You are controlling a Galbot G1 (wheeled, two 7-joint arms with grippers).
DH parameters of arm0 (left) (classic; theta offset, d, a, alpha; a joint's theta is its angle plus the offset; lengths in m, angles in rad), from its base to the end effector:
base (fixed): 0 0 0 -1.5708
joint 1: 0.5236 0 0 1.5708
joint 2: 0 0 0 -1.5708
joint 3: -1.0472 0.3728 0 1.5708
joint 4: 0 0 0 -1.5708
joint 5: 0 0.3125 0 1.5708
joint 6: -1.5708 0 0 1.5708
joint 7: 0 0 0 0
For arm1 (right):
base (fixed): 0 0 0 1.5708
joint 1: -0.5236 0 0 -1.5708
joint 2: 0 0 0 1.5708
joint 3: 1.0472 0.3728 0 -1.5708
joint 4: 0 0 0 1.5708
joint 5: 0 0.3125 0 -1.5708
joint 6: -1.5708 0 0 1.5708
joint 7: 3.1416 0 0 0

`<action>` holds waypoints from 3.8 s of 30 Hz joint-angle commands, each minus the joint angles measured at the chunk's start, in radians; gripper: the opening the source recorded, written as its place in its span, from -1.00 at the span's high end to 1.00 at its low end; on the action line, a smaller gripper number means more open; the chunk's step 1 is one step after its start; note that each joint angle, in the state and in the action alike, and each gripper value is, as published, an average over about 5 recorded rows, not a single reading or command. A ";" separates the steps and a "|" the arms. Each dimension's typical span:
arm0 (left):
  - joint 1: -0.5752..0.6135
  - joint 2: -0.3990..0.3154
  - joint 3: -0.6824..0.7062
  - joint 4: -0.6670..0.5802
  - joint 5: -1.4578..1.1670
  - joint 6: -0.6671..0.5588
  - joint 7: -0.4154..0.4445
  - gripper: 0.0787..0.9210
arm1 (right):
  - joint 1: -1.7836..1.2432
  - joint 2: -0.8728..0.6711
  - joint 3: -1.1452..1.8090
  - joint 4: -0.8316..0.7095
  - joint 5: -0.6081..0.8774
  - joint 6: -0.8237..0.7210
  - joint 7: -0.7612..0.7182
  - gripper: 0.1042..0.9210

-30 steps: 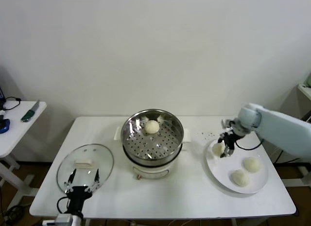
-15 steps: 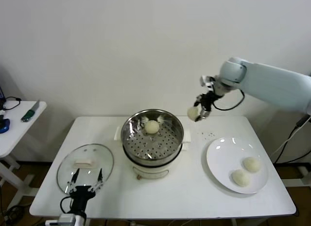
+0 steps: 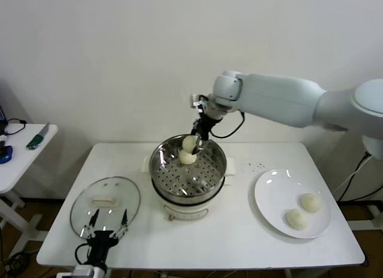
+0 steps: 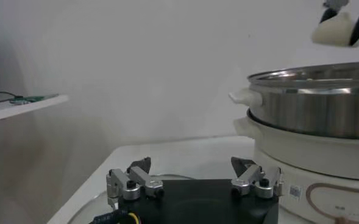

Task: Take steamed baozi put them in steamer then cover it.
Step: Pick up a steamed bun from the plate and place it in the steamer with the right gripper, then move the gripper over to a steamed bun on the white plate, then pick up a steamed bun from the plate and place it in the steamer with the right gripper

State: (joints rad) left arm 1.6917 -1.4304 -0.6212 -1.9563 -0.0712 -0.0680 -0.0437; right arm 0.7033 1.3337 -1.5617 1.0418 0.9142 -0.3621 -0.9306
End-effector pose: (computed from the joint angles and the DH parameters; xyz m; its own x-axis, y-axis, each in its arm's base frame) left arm 0.0809 0.0637 -0.3721 -0.9817 -0.0736 0.1757 -0.0549 0.9925 0.1093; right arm 0.5854 0.1037 -0.0286 -0.0926 -0.3463 0.9336 -0.9828 -0.1185 -0.1414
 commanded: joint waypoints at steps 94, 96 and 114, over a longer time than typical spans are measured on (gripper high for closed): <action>0.020 -0.021 -0.026 0.016 0.027 0.029 -0.031 -0.77 | -0.468 -0.763 0.170 0.229 -0.735 0.106 -0.108 -0.75; 0.018 -0.021 -0.026 0.016 0.028 0.030 -0.031 -0.77 | -0.468 -0.759 0.171 0.226 -0.736 0.107 -0.109 -0.72; 0.017 -0.020 -0.020 0.008 0.027 0.031 -0.032 -0.77 | -0.181 -0.678 0.070 0.206 -0.742 0.268 -0.169 -0.39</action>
State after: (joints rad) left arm 1.7092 -1.4516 -0.6417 -1.9470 -0.0441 -0.0376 -0.0753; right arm 0.3620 0.6147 -1.4374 1.2536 0.1773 -0.1889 -1.0733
